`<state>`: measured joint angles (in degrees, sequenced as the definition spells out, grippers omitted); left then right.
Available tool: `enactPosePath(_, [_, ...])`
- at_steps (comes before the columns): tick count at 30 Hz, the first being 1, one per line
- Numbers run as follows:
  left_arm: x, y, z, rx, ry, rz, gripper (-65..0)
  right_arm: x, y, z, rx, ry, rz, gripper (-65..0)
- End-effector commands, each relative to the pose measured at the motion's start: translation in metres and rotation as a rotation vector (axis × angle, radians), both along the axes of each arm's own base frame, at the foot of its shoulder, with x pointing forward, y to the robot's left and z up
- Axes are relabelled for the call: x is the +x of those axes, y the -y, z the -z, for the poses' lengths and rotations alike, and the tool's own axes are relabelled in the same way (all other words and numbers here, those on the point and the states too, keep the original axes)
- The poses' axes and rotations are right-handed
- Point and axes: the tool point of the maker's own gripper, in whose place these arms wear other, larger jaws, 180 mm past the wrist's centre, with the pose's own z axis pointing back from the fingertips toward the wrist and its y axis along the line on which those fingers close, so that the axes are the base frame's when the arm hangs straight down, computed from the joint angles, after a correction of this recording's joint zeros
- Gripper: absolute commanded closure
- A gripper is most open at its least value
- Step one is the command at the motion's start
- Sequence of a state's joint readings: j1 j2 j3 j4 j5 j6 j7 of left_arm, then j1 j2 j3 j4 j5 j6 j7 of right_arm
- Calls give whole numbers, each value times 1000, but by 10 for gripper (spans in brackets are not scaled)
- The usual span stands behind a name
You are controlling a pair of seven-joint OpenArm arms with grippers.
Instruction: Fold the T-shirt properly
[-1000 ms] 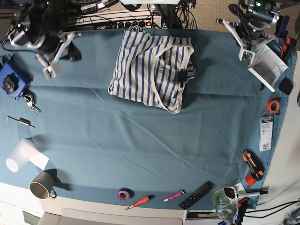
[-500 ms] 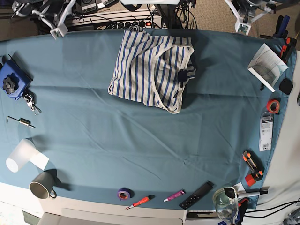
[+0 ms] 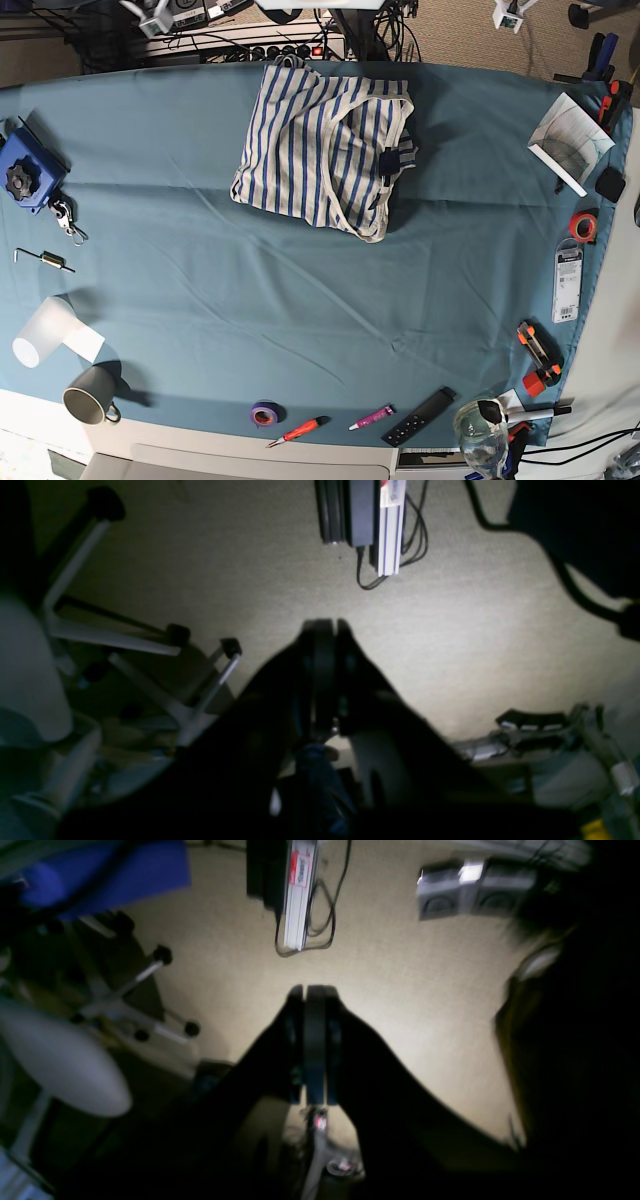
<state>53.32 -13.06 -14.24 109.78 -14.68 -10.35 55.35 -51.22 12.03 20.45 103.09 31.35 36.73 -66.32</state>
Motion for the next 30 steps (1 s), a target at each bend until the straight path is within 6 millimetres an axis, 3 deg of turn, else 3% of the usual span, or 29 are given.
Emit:
enactPosePath(1, [-1, -2, 2, -4, 2, -7, 0, -1, 0, 6, 5, -3, 3, 0])
enactPosePath(6, [2, -9, 33, -6, -12, -52, 0, -5, -6, 54, 35, -88, 39, 0])
enactPosePath(9, [1, -14, 55, -6, -21, -88, 0, 3, -10, 76, 55, -108, 61, 0])
enactPosePath(21, [-3, -20, 132, -62, 6, -208, 0, 16, -17, 147, -4, -88, -10, 0])
enactPosePath(30, [-19, -34, 172, 31, -69, -166, 0, 66, 2, 185, -209, 208, -40, 0])
